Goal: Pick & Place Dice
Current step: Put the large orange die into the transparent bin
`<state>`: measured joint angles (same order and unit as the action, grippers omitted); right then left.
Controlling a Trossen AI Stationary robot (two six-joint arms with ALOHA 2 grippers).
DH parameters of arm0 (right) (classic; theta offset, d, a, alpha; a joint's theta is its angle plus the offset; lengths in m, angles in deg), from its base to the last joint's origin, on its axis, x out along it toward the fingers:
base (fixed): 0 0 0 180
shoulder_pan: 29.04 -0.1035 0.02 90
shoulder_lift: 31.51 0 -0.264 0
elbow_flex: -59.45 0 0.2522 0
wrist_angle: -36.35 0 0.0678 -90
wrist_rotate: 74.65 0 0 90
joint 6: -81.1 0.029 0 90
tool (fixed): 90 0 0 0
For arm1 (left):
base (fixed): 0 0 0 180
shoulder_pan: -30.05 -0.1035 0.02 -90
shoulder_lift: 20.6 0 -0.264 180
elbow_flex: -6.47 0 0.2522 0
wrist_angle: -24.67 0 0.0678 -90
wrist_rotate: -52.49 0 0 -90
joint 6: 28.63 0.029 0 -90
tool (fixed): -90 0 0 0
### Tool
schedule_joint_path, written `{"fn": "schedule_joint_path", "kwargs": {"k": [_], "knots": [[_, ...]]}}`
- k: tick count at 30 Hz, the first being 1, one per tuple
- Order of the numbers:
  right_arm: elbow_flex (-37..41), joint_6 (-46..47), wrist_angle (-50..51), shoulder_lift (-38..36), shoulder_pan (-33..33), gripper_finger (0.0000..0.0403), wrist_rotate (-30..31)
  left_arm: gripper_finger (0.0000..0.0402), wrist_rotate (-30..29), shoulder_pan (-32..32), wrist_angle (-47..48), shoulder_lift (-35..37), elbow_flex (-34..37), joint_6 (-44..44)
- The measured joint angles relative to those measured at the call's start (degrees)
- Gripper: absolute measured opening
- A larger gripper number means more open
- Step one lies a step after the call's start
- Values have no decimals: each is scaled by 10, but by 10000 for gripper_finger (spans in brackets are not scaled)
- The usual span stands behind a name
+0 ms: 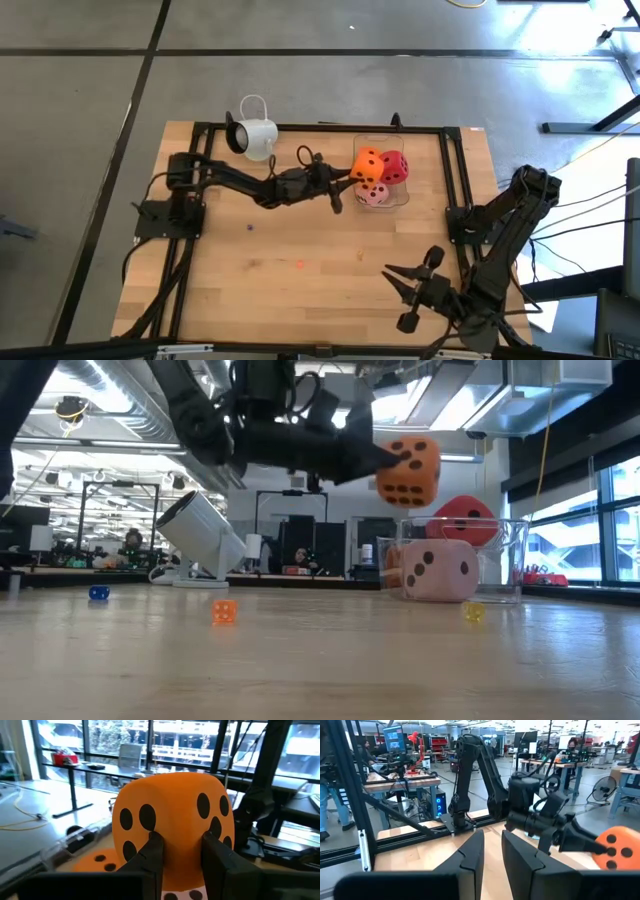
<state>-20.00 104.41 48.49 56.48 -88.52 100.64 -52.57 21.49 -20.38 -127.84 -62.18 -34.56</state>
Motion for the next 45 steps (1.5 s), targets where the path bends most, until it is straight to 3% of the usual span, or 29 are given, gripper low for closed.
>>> {"fn": "schedule_joint_path", "kwargs": {"k": [12,27,32,45], "knots": [[0,1,-1,0,0,70,28,75,47,11,-16,-43,-35,30],[0,16,-5,0,7,70,39,74,75,10,-39,-45,-35,53],[0,15,-5,0,10,70,39,73,92,4,-92,-88,-60,53],[0,16,-5,0,10,70,23,73,87,0,-92,-147,-95,95]]}}
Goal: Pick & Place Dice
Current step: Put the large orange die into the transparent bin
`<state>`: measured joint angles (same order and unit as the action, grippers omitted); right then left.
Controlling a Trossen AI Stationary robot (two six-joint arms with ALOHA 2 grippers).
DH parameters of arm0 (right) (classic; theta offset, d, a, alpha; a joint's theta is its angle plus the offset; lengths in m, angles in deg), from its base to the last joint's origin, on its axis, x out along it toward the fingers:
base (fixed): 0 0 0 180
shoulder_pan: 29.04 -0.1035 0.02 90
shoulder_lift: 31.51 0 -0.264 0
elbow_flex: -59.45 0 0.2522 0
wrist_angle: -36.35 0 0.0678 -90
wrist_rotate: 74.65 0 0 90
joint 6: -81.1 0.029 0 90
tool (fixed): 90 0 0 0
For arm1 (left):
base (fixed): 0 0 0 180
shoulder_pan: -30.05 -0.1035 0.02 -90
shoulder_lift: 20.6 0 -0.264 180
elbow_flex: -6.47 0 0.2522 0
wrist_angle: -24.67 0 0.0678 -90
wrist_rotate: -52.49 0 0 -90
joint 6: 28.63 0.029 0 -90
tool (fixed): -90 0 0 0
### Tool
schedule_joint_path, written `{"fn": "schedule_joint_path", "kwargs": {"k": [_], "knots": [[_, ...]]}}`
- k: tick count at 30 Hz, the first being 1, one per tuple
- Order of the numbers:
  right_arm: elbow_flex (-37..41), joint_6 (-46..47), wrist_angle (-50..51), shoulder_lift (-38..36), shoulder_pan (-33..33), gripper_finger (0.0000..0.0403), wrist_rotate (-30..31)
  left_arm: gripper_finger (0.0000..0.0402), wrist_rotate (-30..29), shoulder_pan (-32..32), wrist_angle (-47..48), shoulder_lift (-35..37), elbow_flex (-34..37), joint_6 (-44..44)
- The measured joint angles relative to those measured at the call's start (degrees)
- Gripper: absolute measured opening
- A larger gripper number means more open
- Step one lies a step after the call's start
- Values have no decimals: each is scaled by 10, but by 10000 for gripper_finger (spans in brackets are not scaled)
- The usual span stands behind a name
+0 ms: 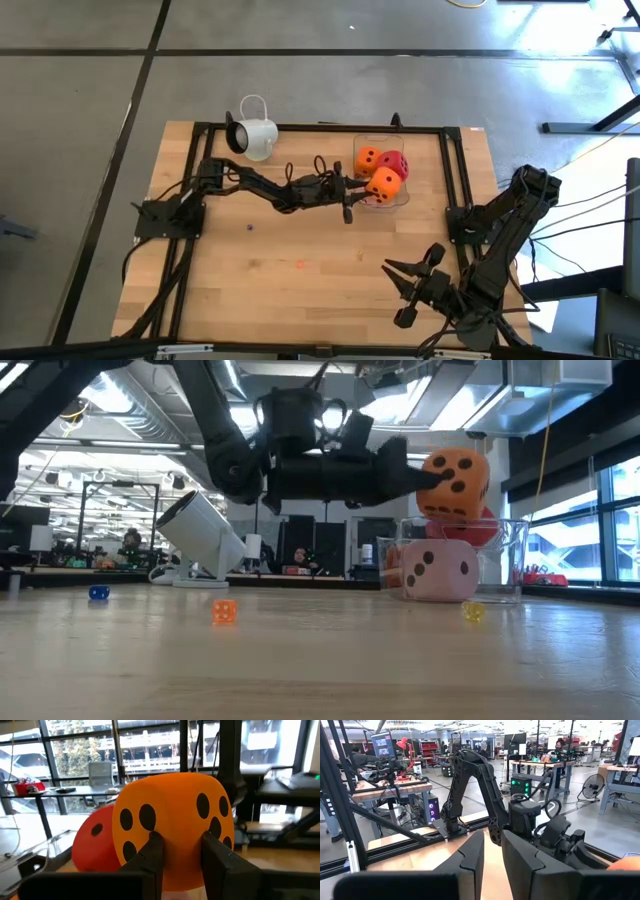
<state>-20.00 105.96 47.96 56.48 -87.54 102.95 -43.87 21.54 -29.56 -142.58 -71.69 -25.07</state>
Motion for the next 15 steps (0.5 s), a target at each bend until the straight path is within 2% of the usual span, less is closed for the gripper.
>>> {"fn": "schedule_joint_path", "kwargs": {"k": [9,15], "knots": [[0,0,0,0,0,70,-2,77,-15,1,19,-9,0,62],[0,2,0,0,0,70,-2,102,-20,2,22,-9,0,76]]}}
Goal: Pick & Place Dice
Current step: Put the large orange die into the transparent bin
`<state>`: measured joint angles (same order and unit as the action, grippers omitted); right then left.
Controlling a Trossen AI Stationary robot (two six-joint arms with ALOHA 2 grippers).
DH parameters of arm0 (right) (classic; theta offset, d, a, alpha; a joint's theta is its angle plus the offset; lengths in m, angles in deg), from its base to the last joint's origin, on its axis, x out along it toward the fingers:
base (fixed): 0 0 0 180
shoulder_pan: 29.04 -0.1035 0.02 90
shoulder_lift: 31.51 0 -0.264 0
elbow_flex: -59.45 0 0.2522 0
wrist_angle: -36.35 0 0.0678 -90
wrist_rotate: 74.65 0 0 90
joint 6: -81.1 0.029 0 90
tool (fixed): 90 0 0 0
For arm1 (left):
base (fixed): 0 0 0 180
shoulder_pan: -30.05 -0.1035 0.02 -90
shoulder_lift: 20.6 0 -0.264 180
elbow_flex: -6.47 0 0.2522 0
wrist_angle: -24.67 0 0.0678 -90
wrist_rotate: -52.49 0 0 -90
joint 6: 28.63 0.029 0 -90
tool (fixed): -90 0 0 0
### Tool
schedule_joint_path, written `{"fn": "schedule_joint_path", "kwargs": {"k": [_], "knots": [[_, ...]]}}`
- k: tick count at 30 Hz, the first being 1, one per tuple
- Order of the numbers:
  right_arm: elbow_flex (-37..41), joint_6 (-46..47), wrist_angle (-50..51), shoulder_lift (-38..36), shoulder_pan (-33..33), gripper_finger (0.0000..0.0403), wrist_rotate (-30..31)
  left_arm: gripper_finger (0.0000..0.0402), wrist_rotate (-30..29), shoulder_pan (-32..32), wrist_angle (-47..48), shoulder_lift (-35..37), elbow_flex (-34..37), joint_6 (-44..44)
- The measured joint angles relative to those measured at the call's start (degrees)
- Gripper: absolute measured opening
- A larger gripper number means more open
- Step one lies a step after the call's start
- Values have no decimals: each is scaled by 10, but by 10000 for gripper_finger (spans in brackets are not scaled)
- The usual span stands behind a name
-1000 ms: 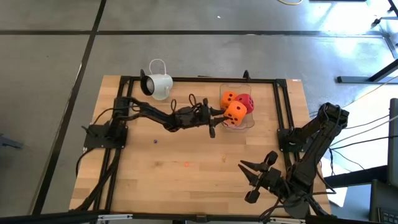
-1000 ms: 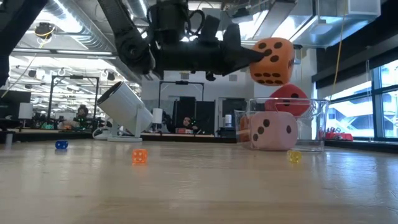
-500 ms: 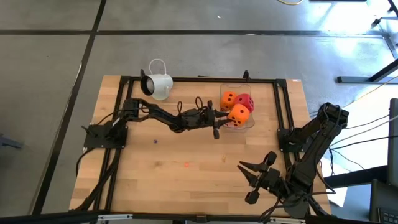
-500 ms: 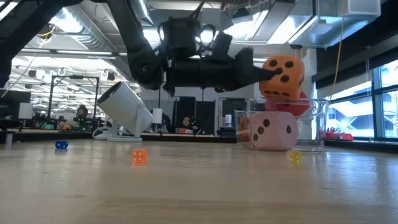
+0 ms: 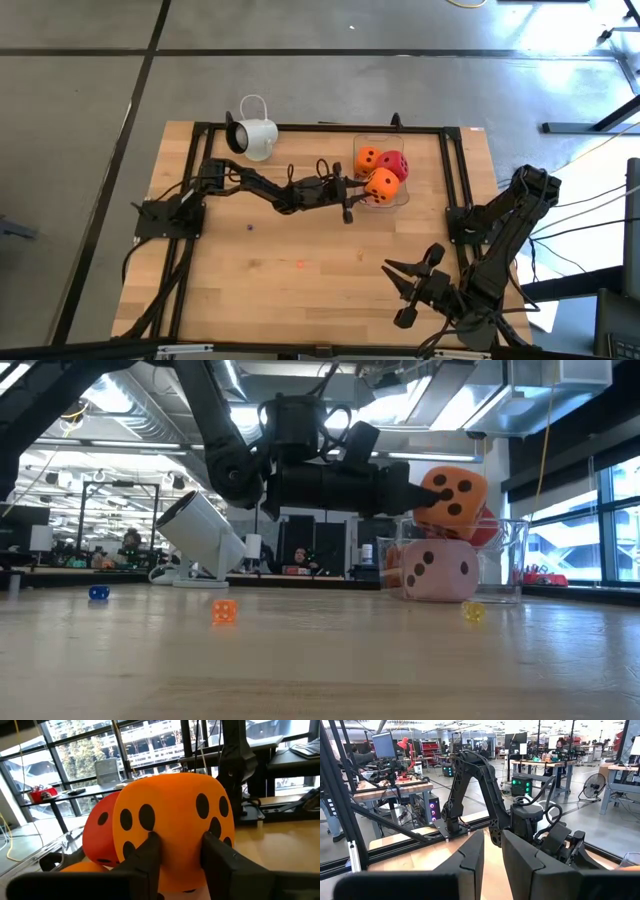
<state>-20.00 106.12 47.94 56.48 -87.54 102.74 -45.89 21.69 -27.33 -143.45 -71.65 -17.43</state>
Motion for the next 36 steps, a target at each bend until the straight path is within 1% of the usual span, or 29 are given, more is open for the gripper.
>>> {"fn": "schedule_joint_path", "kwargs": {"k": [5,14,19,26,36], "knots": [[0,0,-4,0,0,70,-13,129,0,0,1,0,0,0],[0,5,-7,0,0,70,-16,173,0,0,14,0,0,-8],[0,6,-6,0,0,70,-28,187,-1,0,17,0,0,-16],[0,9,-6,0,0,70,-29,197,-2,0,21,8,0,-16],[0,9,-4,0,0,70,-30,208,-7,0,171,73,-2,-32]]}}
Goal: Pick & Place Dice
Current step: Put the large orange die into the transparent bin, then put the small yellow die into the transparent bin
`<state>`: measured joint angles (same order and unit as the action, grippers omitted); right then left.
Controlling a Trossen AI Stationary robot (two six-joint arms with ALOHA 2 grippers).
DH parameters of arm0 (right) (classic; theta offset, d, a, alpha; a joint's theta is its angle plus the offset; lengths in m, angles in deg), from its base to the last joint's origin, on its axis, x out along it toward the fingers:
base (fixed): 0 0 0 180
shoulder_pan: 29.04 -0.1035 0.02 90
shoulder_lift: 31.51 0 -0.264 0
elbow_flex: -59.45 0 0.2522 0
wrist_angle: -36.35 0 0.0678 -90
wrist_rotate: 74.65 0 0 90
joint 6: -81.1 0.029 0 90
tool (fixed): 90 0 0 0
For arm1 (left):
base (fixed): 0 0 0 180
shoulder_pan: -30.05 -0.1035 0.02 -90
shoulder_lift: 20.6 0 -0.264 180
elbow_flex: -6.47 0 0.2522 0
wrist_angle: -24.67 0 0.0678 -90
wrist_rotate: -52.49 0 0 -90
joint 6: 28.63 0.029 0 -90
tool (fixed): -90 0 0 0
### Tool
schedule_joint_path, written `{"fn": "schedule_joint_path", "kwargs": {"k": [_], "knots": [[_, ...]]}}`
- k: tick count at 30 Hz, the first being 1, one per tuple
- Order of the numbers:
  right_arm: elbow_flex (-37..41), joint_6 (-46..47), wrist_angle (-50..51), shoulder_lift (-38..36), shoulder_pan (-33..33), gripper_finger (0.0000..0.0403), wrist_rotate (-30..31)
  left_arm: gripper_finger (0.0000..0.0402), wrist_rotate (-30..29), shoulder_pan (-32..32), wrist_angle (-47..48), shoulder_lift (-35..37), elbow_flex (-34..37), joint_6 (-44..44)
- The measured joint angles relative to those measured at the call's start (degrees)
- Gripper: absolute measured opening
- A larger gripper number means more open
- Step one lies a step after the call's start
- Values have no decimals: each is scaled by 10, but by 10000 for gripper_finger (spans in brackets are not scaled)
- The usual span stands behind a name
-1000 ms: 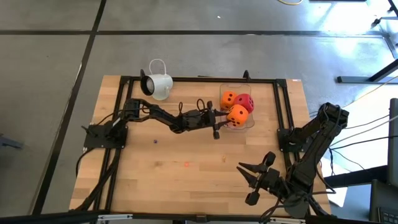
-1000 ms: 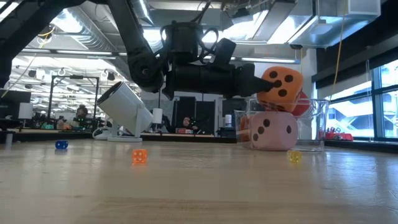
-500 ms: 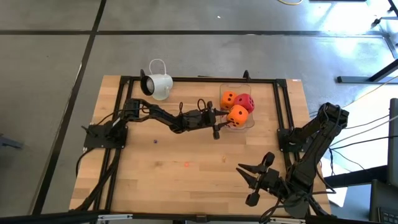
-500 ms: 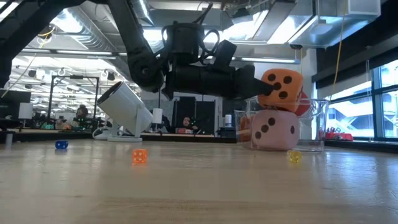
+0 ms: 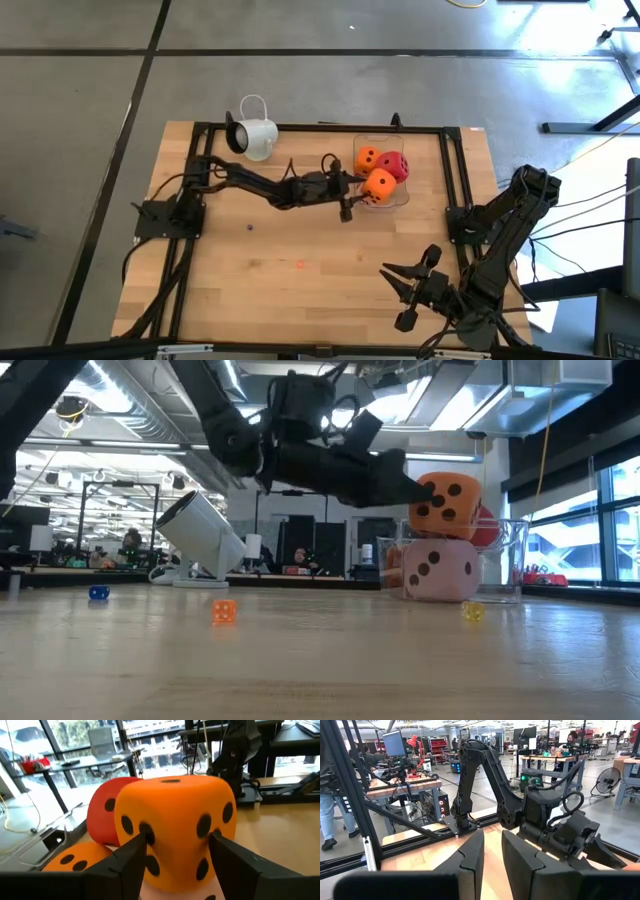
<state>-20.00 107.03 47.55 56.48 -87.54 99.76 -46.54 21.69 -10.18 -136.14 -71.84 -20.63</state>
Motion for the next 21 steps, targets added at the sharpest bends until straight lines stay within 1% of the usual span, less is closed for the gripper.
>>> {"fn": "schedule_joint_path", "kwargs": {"k": [8,11,16,21], "knots": [[0,0,1,0,0,70,0,208,11,0,91,62,0,-32],[0,0,1,0,0,70,0,208,12,1,145,91,0,-47],[0,0,1,0,0,70,0,208,19,1,289,156,0,-75],[0,-2,6,0,0,70,0,208,58,6,432,233,0,-114]]}}
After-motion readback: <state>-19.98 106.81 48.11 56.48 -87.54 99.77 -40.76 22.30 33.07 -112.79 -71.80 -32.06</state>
